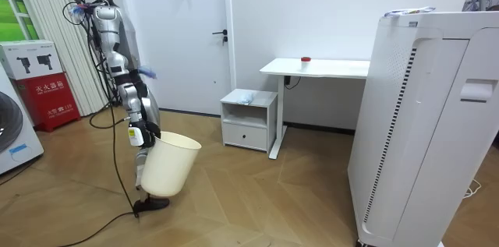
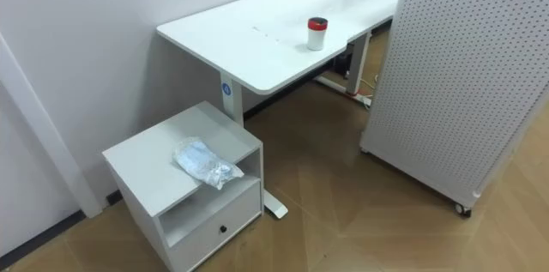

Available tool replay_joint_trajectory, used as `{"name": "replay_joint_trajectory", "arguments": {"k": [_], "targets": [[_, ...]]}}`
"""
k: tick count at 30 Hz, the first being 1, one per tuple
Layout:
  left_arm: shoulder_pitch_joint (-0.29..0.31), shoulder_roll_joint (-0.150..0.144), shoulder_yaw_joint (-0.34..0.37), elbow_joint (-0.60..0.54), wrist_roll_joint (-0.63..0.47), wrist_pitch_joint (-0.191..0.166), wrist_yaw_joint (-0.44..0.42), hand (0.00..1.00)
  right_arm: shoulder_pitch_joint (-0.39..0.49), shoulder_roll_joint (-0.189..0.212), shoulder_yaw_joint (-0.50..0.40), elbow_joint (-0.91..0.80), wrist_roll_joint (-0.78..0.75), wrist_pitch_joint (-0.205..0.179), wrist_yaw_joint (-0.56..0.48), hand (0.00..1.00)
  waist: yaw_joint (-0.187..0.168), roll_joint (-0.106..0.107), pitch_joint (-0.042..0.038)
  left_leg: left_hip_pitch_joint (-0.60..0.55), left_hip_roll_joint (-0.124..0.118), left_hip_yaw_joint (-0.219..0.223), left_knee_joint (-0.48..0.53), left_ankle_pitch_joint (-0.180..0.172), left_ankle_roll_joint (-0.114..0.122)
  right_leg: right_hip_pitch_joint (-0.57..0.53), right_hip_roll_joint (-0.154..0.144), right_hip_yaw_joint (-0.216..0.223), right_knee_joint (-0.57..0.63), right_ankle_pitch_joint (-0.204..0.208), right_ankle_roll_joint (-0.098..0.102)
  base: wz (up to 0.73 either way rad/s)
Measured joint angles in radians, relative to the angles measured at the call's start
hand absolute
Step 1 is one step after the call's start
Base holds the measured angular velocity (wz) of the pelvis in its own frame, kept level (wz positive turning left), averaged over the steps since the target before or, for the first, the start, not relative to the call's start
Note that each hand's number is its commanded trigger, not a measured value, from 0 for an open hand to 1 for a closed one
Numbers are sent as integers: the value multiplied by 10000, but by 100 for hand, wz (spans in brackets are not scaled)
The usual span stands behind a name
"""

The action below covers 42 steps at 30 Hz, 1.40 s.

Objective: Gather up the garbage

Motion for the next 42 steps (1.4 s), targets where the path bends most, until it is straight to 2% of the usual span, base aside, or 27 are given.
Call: {"name": "replay_joint_trajectory", "arguments": {"k": [17, 24, 27, 33, 40, 42], "targets": [[-26, 3, -97, 2, -9, -7, 0, 0, -28, -2, 134, 39, -117, 9, 114, 100, 7, -117, -6, -15, 2, 5, 3, -1, 0, -19, -5, -91, 5, 0, 0, 0], [67, 18, -194, 40, 15, 61, -11, 0, -34, -57, 136, 13, -845, -102, 201, 100, 4, -59, -1, -41, -1, -50, 31, -2, 1, 4, -30, -265, 9, 0, 0, 2], [-15, 16, -374, 40, 19, 67, -10, 0, -130, -66, 341, -106, -938, -143, 200, 100, 40, -44, -12, -381, 3, -96, 157, -1, 0, -309, -24, -240, 79, 1, -3, 1], [-374, 50, -583, 45, 27, 101, -35, 0, -568, -66, 441, -46, -1633, -168, 268, 100, 20, -139, -6, -929, -34, -296, 292, 28, -15, -768, -20, -266, 172, 4, -9, 8], [-420, 50, -829, 218, 23, 6, -11, 0, -611, -70, 442, -106, -2757, -353, 406, 100, 24, -170, 7, -902, 13, -336, 283, 28, -18, -774, 3, -444, 164, 1, -9, 2], [-421, 53, -810, 173, 29, 14, 0, 0, -607, -75, 441, -108, -2826, -422, 407, 100, 34, -166, 19, -949, 25, -298, 416, -23, -32, -776, 16, -418, 200, -59, -87, 2]]}}
